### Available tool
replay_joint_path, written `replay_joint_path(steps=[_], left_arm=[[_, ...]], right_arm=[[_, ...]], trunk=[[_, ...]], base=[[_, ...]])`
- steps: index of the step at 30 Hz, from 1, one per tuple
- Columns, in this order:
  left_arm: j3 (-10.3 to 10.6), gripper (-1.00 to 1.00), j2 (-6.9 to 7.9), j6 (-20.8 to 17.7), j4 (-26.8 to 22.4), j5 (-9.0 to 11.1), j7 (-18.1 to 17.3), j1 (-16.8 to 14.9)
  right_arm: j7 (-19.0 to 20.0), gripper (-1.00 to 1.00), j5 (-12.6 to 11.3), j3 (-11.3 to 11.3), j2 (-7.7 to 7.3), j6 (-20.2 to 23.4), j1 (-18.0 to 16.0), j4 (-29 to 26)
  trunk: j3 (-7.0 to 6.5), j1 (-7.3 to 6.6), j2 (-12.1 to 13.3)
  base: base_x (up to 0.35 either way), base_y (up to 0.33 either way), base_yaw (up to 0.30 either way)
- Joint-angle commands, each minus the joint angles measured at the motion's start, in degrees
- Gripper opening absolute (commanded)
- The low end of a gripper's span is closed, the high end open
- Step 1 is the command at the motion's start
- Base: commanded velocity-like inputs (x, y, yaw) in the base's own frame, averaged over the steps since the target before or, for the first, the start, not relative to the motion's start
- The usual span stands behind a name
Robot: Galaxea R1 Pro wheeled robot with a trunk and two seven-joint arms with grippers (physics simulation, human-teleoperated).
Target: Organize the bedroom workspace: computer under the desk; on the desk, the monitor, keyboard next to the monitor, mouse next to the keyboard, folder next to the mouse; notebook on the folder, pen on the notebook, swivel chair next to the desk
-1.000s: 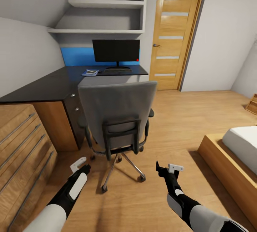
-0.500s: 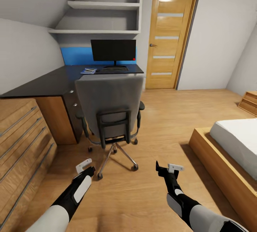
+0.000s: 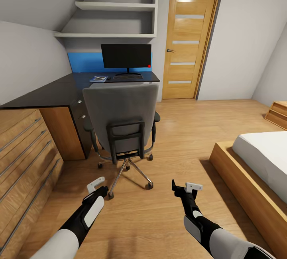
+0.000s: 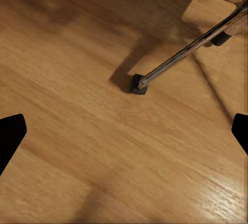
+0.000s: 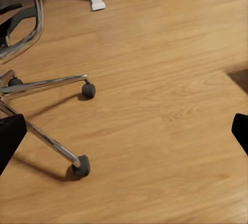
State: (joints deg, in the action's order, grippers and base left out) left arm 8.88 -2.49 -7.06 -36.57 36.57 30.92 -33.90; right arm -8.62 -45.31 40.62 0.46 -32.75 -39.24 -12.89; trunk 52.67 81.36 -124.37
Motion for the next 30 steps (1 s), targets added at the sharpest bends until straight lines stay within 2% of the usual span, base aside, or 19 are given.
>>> replay_joint_path(steps=[1,18,20,22,24,28,30], left_arm=[[0.2,1.00,-0.11,-0.2,-0.1,0.2,0.4,0.0],[0.3,1.00,-0.66,-0.1,-0.3,0.2,0.4,0.0],[0.5,1.00,-0.79,-0.2,-2.0,0.1,0.1,0.0],[1.4,1.00,-0.95,-0.2,-2.5,0.1,0.1,0.0],[3.8,1.00,-0.99,-0.3,-2.7,0.1,0.5,0.0],[6.1,1.00,-1.04,-0.3,-2.8,0.1,0.8,0.0],[6.8,1.00,-1.10,-0.4,-3.3,0.1,0.8,0.0]], right_arm=[[-0.5,1.00,-0.1,0.5,0.08,-0.1,0.0,0.0],[-0.5,1.00,-0.1,0.4,0.28,-0.3,0.0,-0.1],[-0.4,1.00,0.0,0.4,0.29,-0.3,0.0,0.0],[-0.4,1.00,0.1,0.5,0.43,-0.2,0.0,-0.1],[-0.5,1.00,0.2,0.5,0.73,0.1,-0.1,-0.3],[-0.5,1.00,0.3,0.4,1.55,1.5,-0.2,-1.9],[-0.6,1.00,0.4,0.4,1.85,6.2,-0.5,-3.5]], trunk=[[0.05,-0.01,0.0],[3.10,3.72,-6.8],[3.46,4.16,-7.6],[3.82,4.60,-8.4],[4.18,5.04,-9.2],[4.90,5.92,-10.9],[5.26,6.36,-11.7]], base=[[0.000,0.000,0.000],[0.000,0.000,0.000],[0.000,0.000,0.000],[0.000,0.000,0.000],[0.000,0.000,0.000],[0.000,0.000,0.000],[0.000,0.000,0.000]])
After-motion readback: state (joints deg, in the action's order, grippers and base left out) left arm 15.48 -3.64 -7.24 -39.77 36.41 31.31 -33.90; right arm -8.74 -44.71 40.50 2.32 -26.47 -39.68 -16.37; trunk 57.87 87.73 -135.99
